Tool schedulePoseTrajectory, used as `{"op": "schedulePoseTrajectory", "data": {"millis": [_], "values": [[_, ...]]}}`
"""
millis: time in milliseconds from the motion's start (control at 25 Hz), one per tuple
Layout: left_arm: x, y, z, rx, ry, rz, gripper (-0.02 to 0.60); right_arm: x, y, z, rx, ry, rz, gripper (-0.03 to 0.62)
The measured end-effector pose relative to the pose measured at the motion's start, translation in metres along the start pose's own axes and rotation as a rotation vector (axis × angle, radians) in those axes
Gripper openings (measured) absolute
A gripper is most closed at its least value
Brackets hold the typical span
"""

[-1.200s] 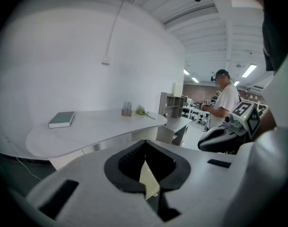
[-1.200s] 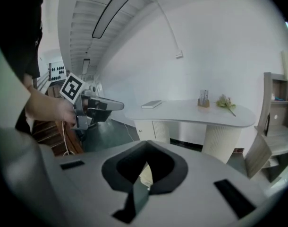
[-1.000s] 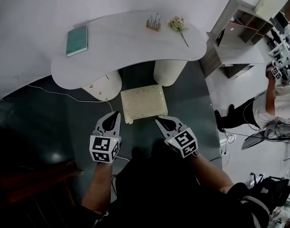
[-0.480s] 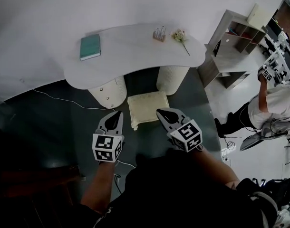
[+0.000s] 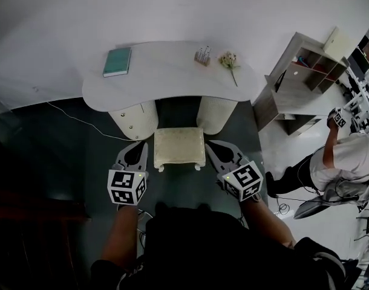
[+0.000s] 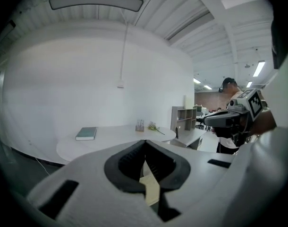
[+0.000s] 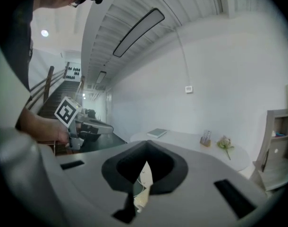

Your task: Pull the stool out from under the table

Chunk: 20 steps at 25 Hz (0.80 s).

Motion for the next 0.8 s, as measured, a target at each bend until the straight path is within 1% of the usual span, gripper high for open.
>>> {"op": "schedulePoseTrajectory", "data": {"millis": [200, 280, 360, 520, 640, 720, 800], "values": [[0.058, -0.027, -0.013, 0.014, 0.031, -0.04, 0.009, 0.082, 0.055, -0.001, 0.075, -0.047, 0.058, 0.003], [0.08, -0.036, -0.014, 0.004, 0.04, -0.035, 0.009, 0.106, 0.074, 0.003, 0.097, -0.061, 0.079, 0.003], [0.095, -0.046, -0.018, -0.011, 0.037, -0.015, 0.009, 0.122, 0.087, 0.007, 0.108, -0.079, 0.09, 0.003], [0.101, -0.063, -0.037, -0.031, -0.013, 0.029, 0.009, 0.134, 0.097, 0.011, 0.128, -0.082, 0.077, 0.003], [0.091, -0.073, -0.059, -0.016, -0.05, 0.051, 0.009, 0.138, 0.089, 0.005, 0.136, -0.064, 0.079, 0.003], [0.085, -0.07, -0.074, 0.006, -0.079, 0.045, 0.009, 0.136, 0.082, -0.007, 0.149, -0.063, 0.081, 0.003], [0.078, -0.063, -0.085, 0.041, -0.095, 0.022, 0.009, 0.131, 0.075, -0.022, 0.176, -0.078, 0.082, 0.002]]}}
Point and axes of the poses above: the fingertips, and each gripper's own axes: y backward along the fingers, x to its right, z out of its underside, the point moved 8 cm from there along y, backward along the fingers, and after that the axes turned 10 degrees about z, right-handed, at the moved point
